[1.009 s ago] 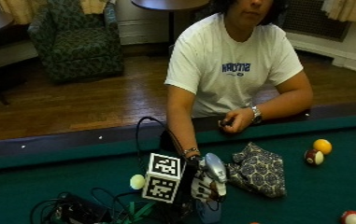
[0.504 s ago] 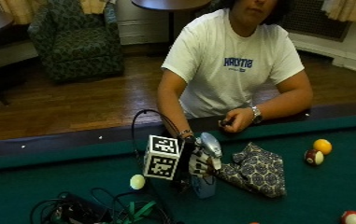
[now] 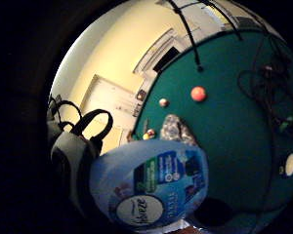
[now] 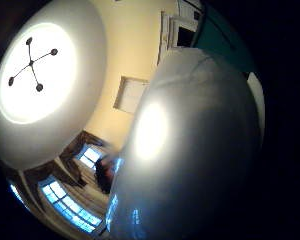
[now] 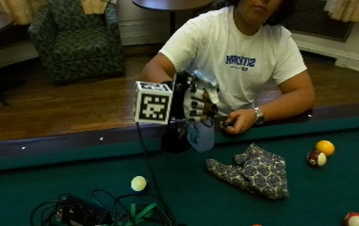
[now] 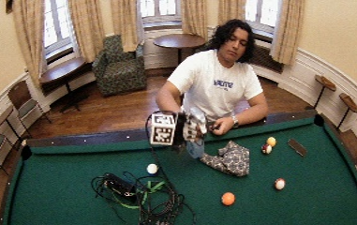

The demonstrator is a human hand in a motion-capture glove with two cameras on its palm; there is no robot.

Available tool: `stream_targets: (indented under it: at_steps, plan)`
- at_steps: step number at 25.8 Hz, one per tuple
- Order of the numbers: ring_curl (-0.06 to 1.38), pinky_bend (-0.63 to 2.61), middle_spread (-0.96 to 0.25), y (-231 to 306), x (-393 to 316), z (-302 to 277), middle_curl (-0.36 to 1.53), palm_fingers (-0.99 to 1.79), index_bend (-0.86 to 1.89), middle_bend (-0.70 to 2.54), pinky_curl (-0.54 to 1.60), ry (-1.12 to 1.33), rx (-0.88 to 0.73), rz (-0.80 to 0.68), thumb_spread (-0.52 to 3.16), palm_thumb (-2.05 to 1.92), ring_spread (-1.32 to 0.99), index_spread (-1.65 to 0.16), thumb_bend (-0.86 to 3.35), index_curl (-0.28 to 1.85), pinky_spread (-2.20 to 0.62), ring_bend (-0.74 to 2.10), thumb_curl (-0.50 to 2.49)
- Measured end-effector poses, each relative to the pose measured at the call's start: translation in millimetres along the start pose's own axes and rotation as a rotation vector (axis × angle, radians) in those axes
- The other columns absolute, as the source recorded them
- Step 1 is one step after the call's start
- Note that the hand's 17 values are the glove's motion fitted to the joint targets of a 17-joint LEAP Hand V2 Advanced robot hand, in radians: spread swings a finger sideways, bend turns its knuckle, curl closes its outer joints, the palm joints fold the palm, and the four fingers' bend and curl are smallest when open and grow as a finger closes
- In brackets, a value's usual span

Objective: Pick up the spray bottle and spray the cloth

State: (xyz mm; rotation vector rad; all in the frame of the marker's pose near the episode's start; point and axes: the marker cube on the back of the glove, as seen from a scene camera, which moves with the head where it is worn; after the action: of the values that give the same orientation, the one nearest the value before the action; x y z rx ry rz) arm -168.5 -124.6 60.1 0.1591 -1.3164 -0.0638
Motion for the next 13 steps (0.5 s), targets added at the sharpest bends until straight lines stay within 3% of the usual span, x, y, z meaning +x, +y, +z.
stream_targets:
  at_steps: [8,13]
  plan:
    - [0.5,0.45,-0.2,-32,-92,-24,0.59,1.4,0.45,0.69,0.43,0.072,-0.075,-0.041,0.32,0.91,-0.2,-0.26,-0.03,0.6,-0.31,0.78,0.79]
    - [0.5,0.45,-0.2,-50,-98,-8,0.58,1.4,0.45,0.7,0.43,0.151,-0.151,0.11,0.31,0.91,-0.2,-0.26,-0.03,0.6,-0.3,0.79,0.8]
